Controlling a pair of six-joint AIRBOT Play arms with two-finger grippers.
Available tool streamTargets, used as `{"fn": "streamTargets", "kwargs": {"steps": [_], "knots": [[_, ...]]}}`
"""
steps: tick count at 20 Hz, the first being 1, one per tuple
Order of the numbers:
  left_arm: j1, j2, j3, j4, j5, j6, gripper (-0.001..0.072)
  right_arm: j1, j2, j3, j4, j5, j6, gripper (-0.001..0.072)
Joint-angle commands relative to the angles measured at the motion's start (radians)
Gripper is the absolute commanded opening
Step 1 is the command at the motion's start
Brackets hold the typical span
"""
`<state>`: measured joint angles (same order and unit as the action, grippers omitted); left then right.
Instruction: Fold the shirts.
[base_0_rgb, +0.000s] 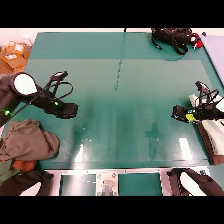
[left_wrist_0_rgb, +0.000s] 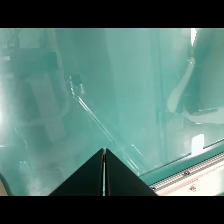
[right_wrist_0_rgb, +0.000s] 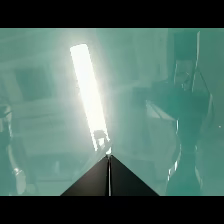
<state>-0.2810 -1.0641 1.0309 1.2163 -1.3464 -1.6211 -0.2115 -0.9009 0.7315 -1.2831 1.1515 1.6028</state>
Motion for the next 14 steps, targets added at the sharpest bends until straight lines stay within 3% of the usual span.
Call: {"fn": "streamTargets", "kwargs": {"steps": [1, 3, 6, 7, 8, 10, 14], "knots": [[-0.001, 0.001, 0.0, 0.009, 0.003, 0.006, 0.0031, 0.001, 0.0, 0.0, 0.0, 0.0, 0.0, 0.0016], [-0.001, 0.001, 0.0, 0.036, -0.006, 0.006, 0.0032, 0.001, 0.0, 0.0, 0.0, 0.0, 0.0, 0.0015], [-0.001, 0.001, 0.0, 0.237, -0.078, -0.035, 0.0044, 0.001, 0.0, 0.0, 0.0, 0.0, 0.0, 0.0015], [-0.001, 0.001, 0.0, 0.355, -0.119, -0.051, 0.0349, 0.001, 0.0, 0.0, 0.0, 0.0, 0.0, 0.0016], [-0.001, 0.001, -0.001, 0.476, -0.153, -0.073, 0.072, 0.001, 0.0, 0.0, 0.0, 0.0, 0.0, 0.0016], [0.014, 0.001, -0.009, 0.697, -0.184, -0.101, 0.072, 0.001, 0.0, 0.0, 0.0, 0.0, 0.0, 0.0016], [0.16, 0.0, -0.151, 0.732, -0.085, -0.103, 0.072, 0.001, 0.0, 0.0, 0.0, 0.0, 0.0, 0.0015]]}}
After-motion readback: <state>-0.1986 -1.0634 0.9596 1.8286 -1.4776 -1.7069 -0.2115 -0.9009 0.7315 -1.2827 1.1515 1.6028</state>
